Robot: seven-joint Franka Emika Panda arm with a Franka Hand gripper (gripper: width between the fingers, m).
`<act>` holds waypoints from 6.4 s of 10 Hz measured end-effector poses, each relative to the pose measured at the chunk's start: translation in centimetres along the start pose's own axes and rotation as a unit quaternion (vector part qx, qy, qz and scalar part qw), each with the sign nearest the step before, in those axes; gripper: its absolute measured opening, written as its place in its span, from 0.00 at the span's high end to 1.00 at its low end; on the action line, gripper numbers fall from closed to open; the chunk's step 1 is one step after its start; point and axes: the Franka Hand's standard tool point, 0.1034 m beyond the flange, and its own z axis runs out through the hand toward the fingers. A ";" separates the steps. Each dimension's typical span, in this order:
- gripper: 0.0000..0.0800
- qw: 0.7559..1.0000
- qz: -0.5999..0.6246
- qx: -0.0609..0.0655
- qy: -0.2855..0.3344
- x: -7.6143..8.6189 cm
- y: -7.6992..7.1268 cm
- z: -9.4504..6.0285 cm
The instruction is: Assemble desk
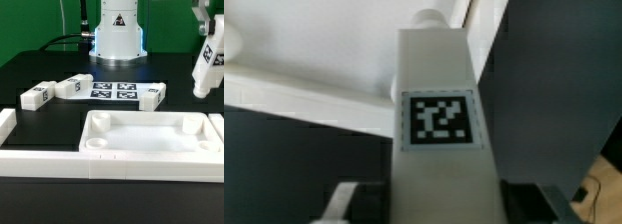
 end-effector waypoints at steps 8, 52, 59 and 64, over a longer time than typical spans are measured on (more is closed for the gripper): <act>0.64 0.999 -0.001 0.003 0.043 1.7 0.1 2.7; 0.19 0.995 -0.026 -0.004 0.095 2.1 1.0 3.7; 0.19 0.997 0.008 0.014 -0.079 0.5 0.4 4.3; 0.19 0.981 0.004 0.032 -0.189 0.9 0.1 5.3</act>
Offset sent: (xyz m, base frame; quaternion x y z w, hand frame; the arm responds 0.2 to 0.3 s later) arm 0.0253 -0.0015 -0.0055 0.0122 0.0160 -0.0075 0.9998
